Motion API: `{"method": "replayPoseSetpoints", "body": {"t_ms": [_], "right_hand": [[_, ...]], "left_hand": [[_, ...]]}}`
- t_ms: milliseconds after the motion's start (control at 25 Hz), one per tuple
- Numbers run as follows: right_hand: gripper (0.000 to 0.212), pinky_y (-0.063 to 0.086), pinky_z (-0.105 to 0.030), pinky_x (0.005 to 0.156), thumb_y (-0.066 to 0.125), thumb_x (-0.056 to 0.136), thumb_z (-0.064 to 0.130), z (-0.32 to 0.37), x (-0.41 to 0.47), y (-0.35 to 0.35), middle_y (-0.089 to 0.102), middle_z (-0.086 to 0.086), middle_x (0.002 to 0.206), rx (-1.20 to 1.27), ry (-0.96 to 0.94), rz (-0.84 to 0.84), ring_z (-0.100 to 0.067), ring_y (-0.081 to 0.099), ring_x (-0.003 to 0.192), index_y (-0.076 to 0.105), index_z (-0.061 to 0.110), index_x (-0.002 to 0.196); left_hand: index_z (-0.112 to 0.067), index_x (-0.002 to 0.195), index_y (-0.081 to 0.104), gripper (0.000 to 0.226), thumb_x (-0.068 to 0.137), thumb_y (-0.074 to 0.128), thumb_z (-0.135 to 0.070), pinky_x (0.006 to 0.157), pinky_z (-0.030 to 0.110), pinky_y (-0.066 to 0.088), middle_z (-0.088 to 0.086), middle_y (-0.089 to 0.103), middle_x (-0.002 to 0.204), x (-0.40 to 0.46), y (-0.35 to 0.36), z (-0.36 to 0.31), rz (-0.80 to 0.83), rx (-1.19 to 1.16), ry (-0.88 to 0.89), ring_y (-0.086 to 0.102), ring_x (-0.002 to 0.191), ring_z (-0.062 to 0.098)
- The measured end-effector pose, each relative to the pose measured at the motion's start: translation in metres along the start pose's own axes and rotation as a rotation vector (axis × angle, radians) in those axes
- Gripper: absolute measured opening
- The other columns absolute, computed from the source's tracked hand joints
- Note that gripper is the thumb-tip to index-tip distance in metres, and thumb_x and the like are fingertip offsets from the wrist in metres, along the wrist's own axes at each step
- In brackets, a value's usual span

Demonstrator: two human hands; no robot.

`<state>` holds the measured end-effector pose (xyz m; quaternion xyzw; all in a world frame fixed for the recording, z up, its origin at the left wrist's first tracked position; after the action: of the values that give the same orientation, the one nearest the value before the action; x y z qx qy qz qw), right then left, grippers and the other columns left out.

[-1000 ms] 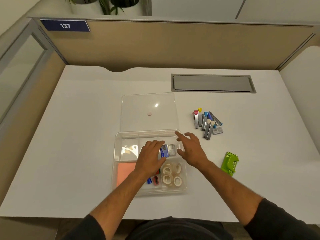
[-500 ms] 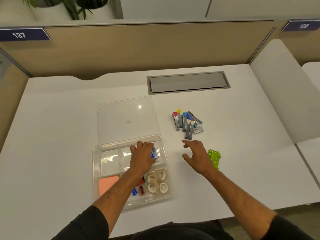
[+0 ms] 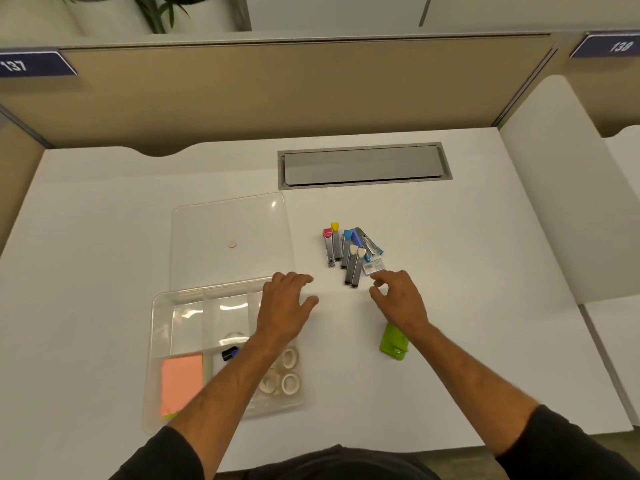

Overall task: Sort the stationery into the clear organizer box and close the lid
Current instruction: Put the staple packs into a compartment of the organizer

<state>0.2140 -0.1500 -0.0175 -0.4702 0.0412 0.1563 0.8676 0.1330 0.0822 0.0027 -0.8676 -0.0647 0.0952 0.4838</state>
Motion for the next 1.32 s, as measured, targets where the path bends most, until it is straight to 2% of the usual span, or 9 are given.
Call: {"method": "replayPoseSetpoints", "body": {"t_ms": [160,320,560,800,1120,1240,1320], "right_hand": [[0.023,0.048,-0.034,0.079,0.060,0.090,0.026,-0.022,0.016,-0.013,0.065,0.012,0.096,0.019,0.022,-0.015,-0.014,0.049,0.101,0.065,0.025,0.112],[0.024,0.048,-0.032,0.080,0.059,0.091,0.026,-0.042,0.028,-0.018,0.066,0.010,0.096,0.042,0.056,0.017,-0.012,0.049,0.100,0.064,0.025,0.115],[0.027,0.045,-0.029,0.079,0.060,0.091,0.026,-0.068,0.046,-0.019,0.066,0.009,0.097,0.049,0.059,0.056,-0.013,0.050,0.100,0.063,0.023,0.117],[0.028,0.043,-0.029,0.080,0.061,0.090,0.025,-0.073,0.067,-0.012,0.066,0.007,0.099,0.067,0.061,0.096,-0.016,0.051,0.103,0.063,0.021,0.118],[0.039,0.046,-0.031,0.079,0.065,0.089,0.025,-0.053,0.080,0.006,0.061,-0.001,0.111,0.060,-0.016,0.146,-0.018,0.048,0.106,0.058,0.021,0.128],[0.045,0.049,-0.035,0.079,0.065,0.088,0.026,-0.047,0.080,0.014,0.053,-0.003,0.115,-0.047,-0.059,0.224,-0.021,0.045,0.109,0.055,0.024,0.132],[0.042,0.051,-0.036,0.077,0.066,0.088,0.025,-0.045,0.077,0.017,0.050,-0.003,0.114,-0.110,-0.080,0.232,-0.022,0.045,0.108,0.057,0.024,0.129]], "left_hand": [[-0.023,0.127,0.060,0.039,0.091,0.066,-0.037,0.095,0.031,0.038,-0.005,0.063,0.123,0.025,0.020,-0.035,0.024,-0.017,0.019,0.048,0.115,0.018],[-0.023,0.134,0.053,0.049,0.089,0.067,-0.038,0.097,0.034,0.039,-0.002,0.056,0.130,0.057,0.044,-0.060,0.066,0.036,0.050,0.044,0.118,0.020],[-0.024,0.148,0.033,0.073,0.086,0.071,-0.032,0.104,0.040,0.037,0.006,0.037,0.147,0.100,0.079,-0.078,0.220,0.291,0.071,0.033,0.132,0.027],[-0.023,0.146,0.035,0.069,0.088,0.071,-0.029,0.104,0.039,0.036,0.005,0.038,0.146,0.104,0.089,-0.071,0.256,0.303,0.048,0.035,0.132,0.026],[-0.026,0.134,0.043,0.062,0.081,0.075,-0.029,0.096,0.033,0.040,0.000,0.048,0.134,0.082,0.094,-0.055,0.309,0.211,0.015,0.043,0.119,0.020],[-0.026,0.128,0.048,0.056,0.080,0.075,-0.037,0.092,0.032,0.041,-0.001,0.050,0.127,0.084,0.091,-0.052,0.297,0.203,0.016,0.045,0.113,0.019],[-0.024,0.127,0.052,0.052,0.083,0.071,-0.046,0.090,0.032,0.043,-0.001,0.051,0.123,0.090,0.086,-0.049,0.237,0.147,0.003,0.046,0.110,0.018]]}}
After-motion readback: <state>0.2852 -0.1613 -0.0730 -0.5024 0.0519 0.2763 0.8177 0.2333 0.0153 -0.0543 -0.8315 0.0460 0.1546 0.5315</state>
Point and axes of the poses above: each hand's wrist, its own x-axis towards the middle knuckle, its own y-axis out of the palm, z = x × y, the point moved 5 cm from there along x, towards the middle knuckle
